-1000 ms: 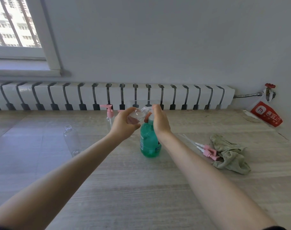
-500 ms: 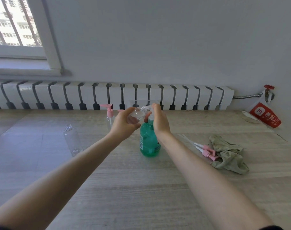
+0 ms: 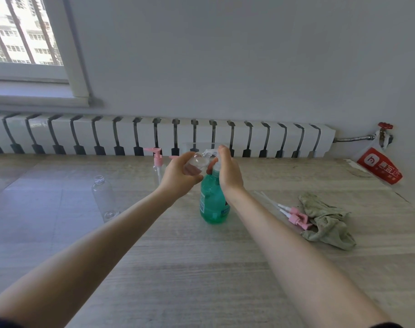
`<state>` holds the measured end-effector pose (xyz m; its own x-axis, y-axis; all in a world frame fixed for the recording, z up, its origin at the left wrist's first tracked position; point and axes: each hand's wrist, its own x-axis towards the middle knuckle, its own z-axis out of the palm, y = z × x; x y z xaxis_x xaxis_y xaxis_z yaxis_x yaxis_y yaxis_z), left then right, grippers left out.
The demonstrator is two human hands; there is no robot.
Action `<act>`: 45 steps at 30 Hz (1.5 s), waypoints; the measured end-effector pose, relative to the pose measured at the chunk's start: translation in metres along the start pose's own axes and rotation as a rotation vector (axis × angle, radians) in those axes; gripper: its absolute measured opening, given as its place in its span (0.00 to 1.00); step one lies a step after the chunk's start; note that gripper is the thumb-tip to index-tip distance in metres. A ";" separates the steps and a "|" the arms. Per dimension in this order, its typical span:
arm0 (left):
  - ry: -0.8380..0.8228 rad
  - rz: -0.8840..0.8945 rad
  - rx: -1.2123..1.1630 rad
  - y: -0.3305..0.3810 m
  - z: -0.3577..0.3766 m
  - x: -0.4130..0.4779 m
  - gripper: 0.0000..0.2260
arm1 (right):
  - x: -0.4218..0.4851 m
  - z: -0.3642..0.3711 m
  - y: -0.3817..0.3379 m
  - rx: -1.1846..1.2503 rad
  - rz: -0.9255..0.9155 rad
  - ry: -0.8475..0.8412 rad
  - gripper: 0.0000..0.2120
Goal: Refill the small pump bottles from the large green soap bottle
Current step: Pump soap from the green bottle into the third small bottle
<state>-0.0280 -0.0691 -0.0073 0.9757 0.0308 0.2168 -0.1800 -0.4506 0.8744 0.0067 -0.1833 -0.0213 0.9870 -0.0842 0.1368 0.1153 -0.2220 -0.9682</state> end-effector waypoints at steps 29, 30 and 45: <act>-0.007 -0.014 -0.041 -0.006 0.001 -0.001 0.28 | -0.003 0.002 -0.004 -0.045 0.008 -0.003 0.28; -0.004 -0.017 -0.045 -0.006 0.001 -0.001 0.28 | -0.004 0.001 -0.007 -0.034 0.007 -0.016 0.27; 0.005 -0.027 -0.038 -0.005 0.001 0.002 0.28 | -0.008 -0.004 -0.012 0.020 0.010 -0.019 0.29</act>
<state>-0.0250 -0.0673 -0.0116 0.9797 0.0466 0.1949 -0.1584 -0.4156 0.8957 -0.0028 -0.1839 -0.0097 0.9901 -0.0675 0.1232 0.1074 -0.2015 -0.9736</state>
